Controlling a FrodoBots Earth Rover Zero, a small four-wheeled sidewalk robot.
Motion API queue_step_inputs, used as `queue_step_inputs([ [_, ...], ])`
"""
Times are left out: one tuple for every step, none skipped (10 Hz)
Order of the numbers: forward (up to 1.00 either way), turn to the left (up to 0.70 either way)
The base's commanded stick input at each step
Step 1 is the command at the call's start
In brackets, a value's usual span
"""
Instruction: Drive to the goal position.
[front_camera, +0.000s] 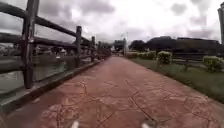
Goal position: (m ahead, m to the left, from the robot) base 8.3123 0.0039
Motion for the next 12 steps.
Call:
queue_step_inputs([
  [1.00, 0.00],
  [1.00, 0.00],
  [1.00, -0.10],
  [1.00, -0.27],
  [1.00, -0.27],
  [1.00, -0.27],
  [1.00, -0.27],
  [1.00, -0.12],
  [1.00, 0.00],
  [1.00, -0.08],
  [1.00, -0.22],
  [1.00, -0.03],
])
